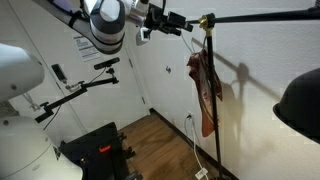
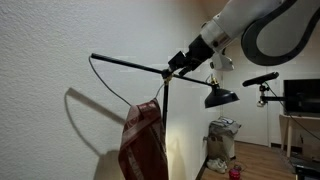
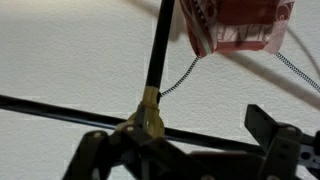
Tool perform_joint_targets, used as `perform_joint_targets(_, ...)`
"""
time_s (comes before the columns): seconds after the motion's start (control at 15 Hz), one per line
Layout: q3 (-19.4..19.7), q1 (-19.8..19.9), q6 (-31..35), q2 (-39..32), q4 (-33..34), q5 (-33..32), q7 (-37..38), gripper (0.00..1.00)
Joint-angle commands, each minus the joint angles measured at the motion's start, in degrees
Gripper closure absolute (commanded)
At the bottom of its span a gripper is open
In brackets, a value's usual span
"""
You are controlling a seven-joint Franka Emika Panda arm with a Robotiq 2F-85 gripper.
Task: Move the lamp to the left
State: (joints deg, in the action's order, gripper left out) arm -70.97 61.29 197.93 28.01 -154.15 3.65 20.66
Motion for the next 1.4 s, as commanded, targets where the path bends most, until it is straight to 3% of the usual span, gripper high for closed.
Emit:
perform_joint_targets(0.0,1.56,-2.81,0.0,4.31,-1.06,2.35,2.0,0.0)
perform_joint_targets(0.13,1.51,-3.32,0.0,5.99,-0.65,4.05,2.52,0.0)
perform_joint_targets(0.2,0.75,-3.76,-0.09,6.27,-0.58,8.73,-0.78,0.0)
perform_joint_targets(0.6,-2.97,-2.46,-0.03,10.77,-0.91,16.78,0.71,0.0)
perform_joint_targets(1.33,-9.45,7.55,-0.13,9.17,0.37,17.05,0.58,0.0)
